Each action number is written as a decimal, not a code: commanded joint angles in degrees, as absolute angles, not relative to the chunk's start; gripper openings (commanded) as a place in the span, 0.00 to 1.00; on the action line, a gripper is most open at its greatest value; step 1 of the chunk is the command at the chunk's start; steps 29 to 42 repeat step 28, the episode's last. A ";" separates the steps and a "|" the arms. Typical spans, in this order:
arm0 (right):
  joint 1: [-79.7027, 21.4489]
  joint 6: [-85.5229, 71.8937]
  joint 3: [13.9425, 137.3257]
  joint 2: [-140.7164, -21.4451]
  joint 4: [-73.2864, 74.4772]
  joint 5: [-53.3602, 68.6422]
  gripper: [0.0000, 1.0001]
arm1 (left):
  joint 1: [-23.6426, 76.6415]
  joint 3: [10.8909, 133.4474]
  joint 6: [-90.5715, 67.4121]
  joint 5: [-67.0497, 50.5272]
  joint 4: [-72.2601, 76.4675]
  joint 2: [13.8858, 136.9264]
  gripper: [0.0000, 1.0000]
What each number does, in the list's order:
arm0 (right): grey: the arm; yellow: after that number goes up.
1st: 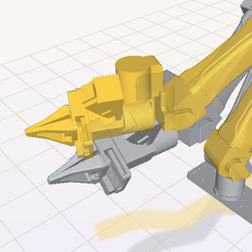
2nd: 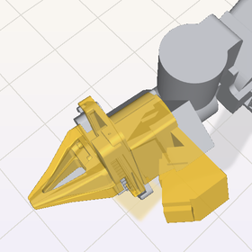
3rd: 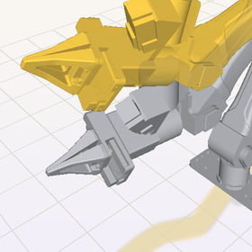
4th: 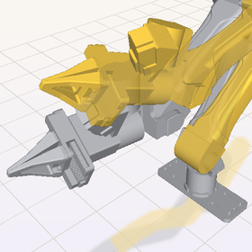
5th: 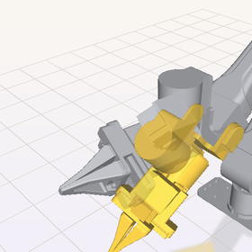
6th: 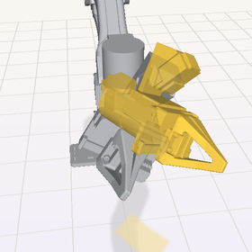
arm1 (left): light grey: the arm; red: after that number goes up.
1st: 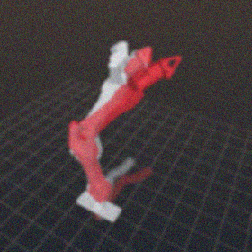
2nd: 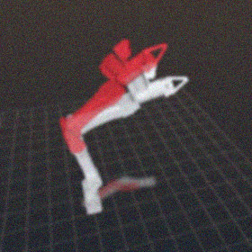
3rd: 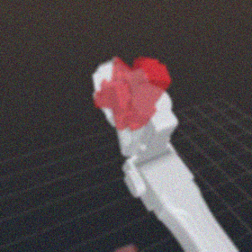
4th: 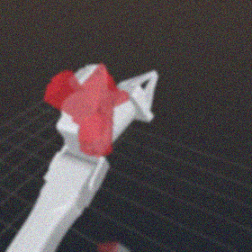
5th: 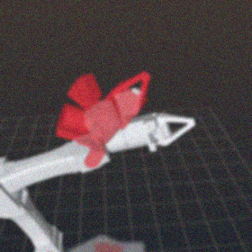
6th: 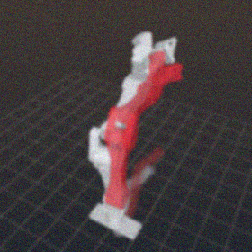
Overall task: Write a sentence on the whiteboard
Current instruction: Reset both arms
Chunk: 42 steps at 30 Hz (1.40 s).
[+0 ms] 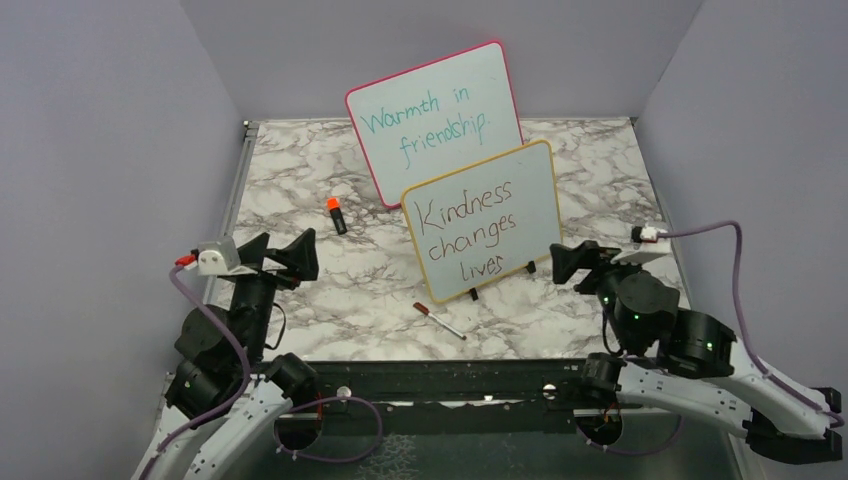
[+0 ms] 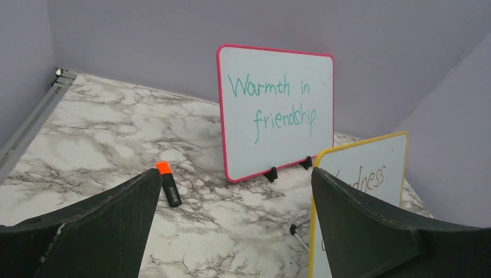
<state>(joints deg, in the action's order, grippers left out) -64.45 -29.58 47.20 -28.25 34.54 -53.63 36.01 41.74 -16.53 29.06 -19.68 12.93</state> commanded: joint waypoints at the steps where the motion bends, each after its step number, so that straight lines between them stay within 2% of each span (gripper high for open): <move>1: -64.78 -35.84 50.87 -23.75 50.95 -65.07 0.86 | 35.97 41.00 -13.87 35.05 -18.98 8.14 0.99; 5: -64.78 -35.43 49.59 -16.56 49.44 -67.55 1.00 | 35.93 39.21 -13.80 37.90 -17.51 4.03 0.99; 8: -64.78 -28.94 46.20 -10.47 43.07 -66.44 1.00 | 35.90 38.00 -13.46 38.12 -16.40 1.89 0.99; 11: -64.78 -28.12 45.77 -8.56 42.65 -65.80 1.00 | 35.34 37.75 -13.45 38.14 -16.18 2.11 0.99; 28: -64.78 -31.90 46.69 -11.88 45.86 -66.83 1.00 | 30.18 37.12 -13.10 34.86 -15.60 3.81 0.99; 42: -64.78 -31.90 46.69 -11.88 45.86 -66.83 1.00 | 30.18 37.12 -13.10 34.86 -15.60 3.81 0.99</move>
